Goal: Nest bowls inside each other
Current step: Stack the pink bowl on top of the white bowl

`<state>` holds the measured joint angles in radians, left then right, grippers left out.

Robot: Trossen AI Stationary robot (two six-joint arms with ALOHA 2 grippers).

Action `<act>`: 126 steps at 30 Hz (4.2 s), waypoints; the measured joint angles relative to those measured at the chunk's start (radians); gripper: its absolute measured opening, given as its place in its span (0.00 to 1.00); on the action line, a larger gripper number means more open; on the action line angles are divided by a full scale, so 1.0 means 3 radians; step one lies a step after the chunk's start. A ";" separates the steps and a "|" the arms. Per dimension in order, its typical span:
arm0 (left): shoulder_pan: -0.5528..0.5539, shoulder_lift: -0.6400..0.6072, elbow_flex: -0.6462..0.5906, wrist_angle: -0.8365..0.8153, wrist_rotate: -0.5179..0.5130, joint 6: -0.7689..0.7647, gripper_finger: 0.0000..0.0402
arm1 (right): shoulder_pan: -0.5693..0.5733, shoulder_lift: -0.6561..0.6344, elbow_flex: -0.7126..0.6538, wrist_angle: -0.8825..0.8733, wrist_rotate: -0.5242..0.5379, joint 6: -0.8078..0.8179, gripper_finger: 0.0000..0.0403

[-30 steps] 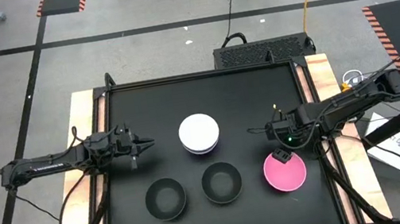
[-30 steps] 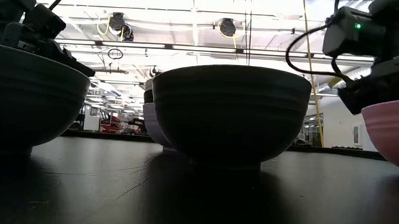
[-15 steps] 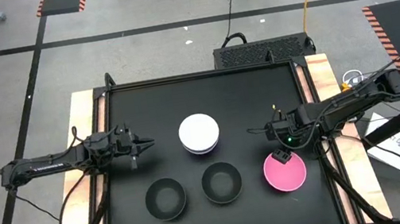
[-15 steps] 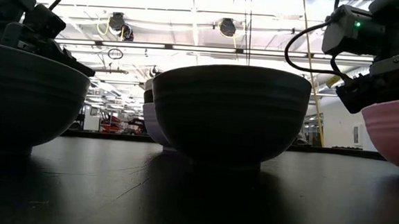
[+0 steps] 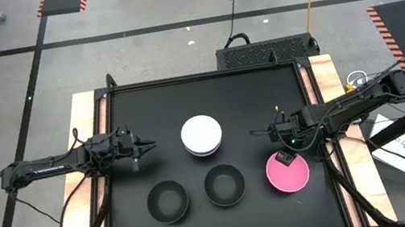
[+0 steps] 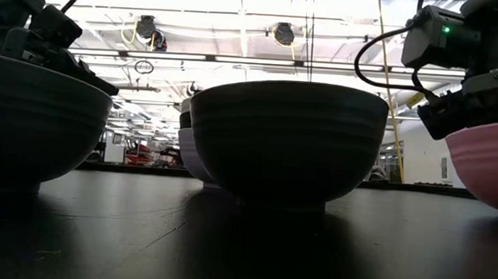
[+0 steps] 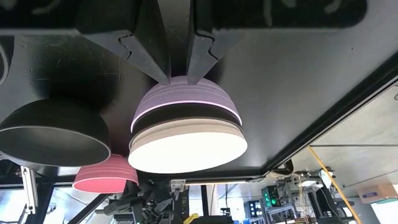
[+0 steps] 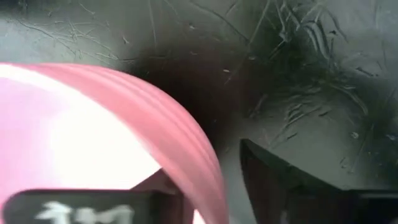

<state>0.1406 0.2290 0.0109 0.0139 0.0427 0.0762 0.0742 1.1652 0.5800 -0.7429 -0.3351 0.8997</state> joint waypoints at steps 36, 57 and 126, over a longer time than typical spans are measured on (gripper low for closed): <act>0.0000 0.0183 0.0000 0.0001 0.0001 -0.0007 0.14 | 0.0015 0.0003 0.0145 0.0192 0.0579 -0.0669 0.00; 0.0000 0.0181 0.0000 0.0001 0.0001 -0.0007 0.14 | -0.0056 0.0001 0.1247 -0.0140 0.0954 -0.1578 0.00; 0.0000 0.0181 0.0000 0.0039 0.0006 0.0017 0.14 | -0.1706 0.1744 0.3904 -0.1614 0.0148 -0.3238 0.01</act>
<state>0.1406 0.2832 0.0109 0.0257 0.0444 0.0811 -0.4377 1.6885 1.7511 -1.2273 -0.2906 -0.0717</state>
